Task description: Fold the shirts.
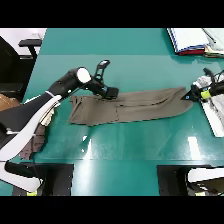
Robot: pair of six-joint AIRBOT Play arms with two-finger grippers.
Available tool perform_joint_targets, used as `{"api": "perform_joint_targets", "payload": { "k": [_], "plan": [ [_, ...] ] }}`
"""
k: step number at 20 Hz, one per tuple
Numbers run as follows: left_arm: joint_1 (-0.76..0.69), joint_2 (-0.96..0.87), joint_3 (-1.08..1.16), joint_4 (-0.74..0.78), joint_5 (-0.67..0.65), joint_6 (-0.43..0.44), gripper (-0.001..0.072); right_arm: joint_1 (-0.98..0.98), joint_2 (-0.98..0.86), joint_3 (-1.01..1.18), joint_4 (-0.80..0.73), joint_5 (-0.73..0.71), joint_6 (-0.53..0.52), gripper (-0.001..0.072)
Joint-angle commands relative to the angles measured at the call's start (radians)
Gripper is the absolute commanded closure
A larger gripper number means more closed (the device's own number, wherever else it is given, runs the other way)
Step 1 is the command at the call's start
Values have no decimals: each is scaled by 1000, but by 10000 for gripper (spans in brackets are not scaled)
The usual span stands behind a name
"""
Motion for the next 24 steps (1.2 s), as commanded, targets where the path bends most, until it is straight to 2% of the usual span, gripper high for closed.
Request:
{"api": "perform_joint_targets", "payload": {
  "k": [1, 4, 8, 14, 17, 19, 24],
  "plan": [
    [-58, -124, 135, -22, -1, -1, 679, 31, 101, 78, 108, 66, 0, 692],
    [-97, -220, 235, -38, -30, -1, 679, 125, 184, 172, 187, 67, 33, 693],
    [-118, -293, 274, -49, -39, -9, 679, 280, 223, 289, 190, 69, 95, 693],
    [-116, -314, 288, -42, -2, -54, 679, 464, 222, 363, 188, 68, 114, 693],
    [-67, -312, 394, -7, -157, -46, 679, 515, 222, 363, 189, 57, 114, 692],
    [-6, -265, 455, 85, -252, -37, 679, 567, 222, 363, 189, 34, 114, 693],
    [240, 31, 472, 249, -286, -34, 678, 837, 154, 363, 190, -145, 111, 691]
  ]
}}
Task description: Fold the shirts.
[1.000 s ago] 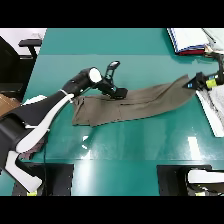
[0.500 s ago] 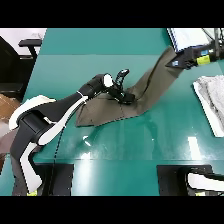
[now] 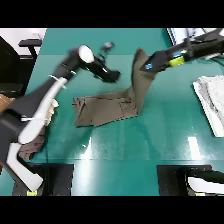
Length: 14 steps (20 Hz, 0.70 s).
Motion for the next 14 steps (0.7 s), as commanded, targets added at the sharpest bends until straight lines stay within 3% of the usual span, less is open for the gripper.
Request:
{"api": "perform_joint_targets", "payload": {
  "k": [1, 2, 3, 4, 5, 10, 14],
  "plan": [
    [169, 195, 18, 108, -43, 6, 678, 211, -67, 2, 2, -183, -3, 691],
    [219, 253, 18, 121, -43, 12, 679, 283, -105, 2, 2, -260, -5, 685],
    [261, 302, 18, 134, -45, 12, 678, 348, -146, 2, 5, -328, -22, 578],
    [294, 341, 18, 146, -50, 12, 678, 396, -181, 2, 2, -372, -36, 375],
    [320, 372, 18, 150, -58, 12, 678, 430, -210, 2, -1, -385, -36, 229],
    [366, 440, 17, 147, -100, 39, 678, 354, -197, -33, -119, -211, -33, 229],
    [366, 437, 2, 117, -133, 39, 678, 138, -75, -269, -209, -209, -8, 229]
  ]
}}
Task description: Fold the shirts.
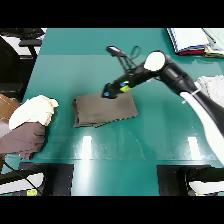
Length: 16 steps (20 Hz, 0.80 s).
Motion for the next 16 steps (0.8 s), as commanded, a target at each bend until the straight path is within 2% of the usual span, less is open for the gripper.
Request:
{"api": "perform_joint_targets", "payload": {
  "k": [1, 3, 7, 15, 16],
  "plan": [
    [5, 11, -13, -16, -26, 7, 678, -183, 78, -187, -86, 23, 18, 223],
    [5, 11, -30, -47, -21, 7, 678, -302, 80, -278, -74, 24, 18, 58],
    [5, 7, -38, -75, -13, 8, 678, -417, -24, -345, 18, 16, 14, 60],
    [5, 7, -38, -98, -13, 33, 678, -298, -232, -343, 361, -57, -111, 95],
    [5, 7, -38, -100, -14, 33, 678, -283, -240, -343, 389, -72, -124, 167]
  ]
}}
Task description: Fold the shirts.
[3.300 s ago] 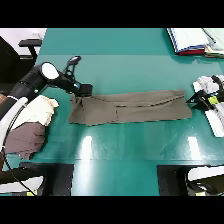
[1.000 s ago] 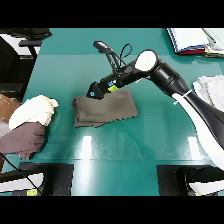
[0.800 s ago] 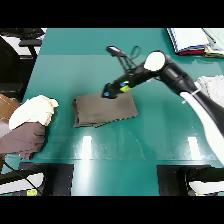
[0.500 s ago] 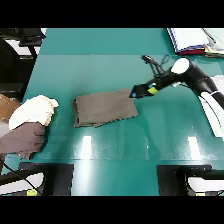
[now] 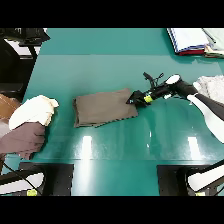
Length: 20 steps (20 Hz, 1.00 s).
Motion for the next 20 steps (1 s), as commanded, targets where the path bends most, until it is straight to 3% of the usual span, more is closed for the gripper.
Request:
{"api": "perform_joint_targets", "payload": {
  "k": [1, 3, 5, 7, 14, 20],
  "plan": [
    [0, 0, 0, -14, -1, 3, 678, 54, -50, -3, 119, -66, -61, 283],
    [0, 0, 0, -30, 1, 4, 678, 70, -50, 14, 104, -84, -86, 589],
    [0, 0, 0, -40, 0, 4, 679, 68, -43, 72, 101, -64, -108, 691],
    [-6, 0, 0, -43, -2, 4, 679, 48, -14, 151, 43, -55, -88, 692],
    [-215, 0, 0, -24, 9, 30, 679, -240, 221, 319, -455, -54, 189, 692],
    [-352, 0, 0, -24, 20, 49, 679, -636, 309, 319, -495, -71, 191, 692]
  ]
}}
